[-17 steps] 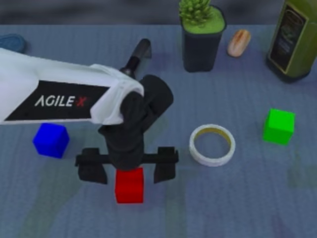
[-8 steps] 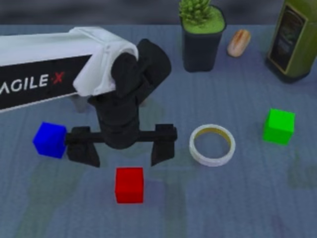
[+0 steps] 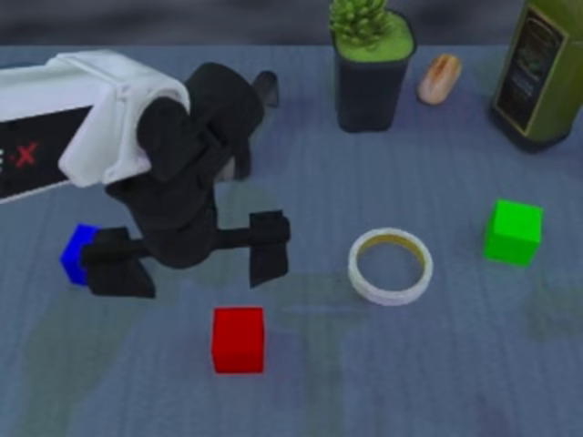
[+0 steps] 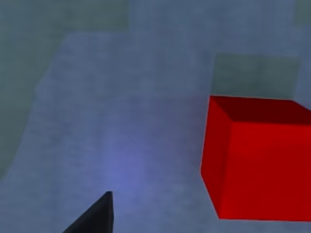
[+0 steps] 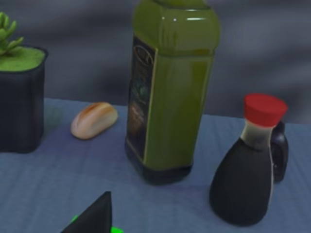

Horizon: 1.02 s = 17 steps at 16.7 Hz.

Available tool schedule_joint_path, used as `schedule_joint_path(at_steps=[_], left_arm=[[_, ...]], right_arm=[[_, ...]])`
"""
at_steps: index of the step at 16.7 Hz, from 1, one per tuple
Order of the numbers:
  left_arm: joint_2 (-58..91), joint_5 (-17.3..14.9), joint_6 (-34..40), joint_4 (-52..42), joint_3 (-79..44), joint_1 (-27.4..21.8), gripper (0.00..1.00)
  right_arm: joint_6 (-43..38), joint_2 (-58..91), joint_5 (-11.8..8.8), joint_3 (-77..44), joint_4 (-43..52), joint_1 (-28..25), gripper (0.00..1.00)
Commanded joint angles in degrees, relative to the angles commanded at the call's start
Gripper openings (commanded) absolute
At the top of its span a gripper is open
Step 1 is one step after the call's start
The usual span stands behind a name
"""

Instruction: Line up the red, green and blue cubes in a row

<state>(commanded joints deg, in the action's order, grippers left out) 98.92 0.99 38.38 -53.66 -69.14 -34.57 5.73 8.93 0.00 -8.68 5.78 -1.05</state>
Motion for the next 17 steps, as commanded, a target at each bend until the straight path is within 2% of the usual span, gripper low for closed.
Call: schedule_joint_path(at_steps=[3, 7, 12, 17], left_arm=[[-11.15, 0.29, -1.28, 5.85, 8.59, 5.14, 1.00], [-31.81, 0.62, -5.68, 15.83, 23.96, 13.55, 1.00], [-61.03, 0.81, -16.00, 29.88, 45.43, 24.06, 1.00], [-82.95, 0.17, -27.53, 42.39, 60.77, 31.35, 1.00]], right_arm=[[6.99, 12.66, -0.07, -10.92, 7.01, -1.35, 1.00], [18.52, 36.74, -0.11, -28.60, 18.89, -3.51, 1.00], [33.68, 69.01, 0.00, -51.10, 35.08, -6.25, 1.00], [46.66, 93.83, 0.12, -70.79, 48.57, -8.57, 1.00]])
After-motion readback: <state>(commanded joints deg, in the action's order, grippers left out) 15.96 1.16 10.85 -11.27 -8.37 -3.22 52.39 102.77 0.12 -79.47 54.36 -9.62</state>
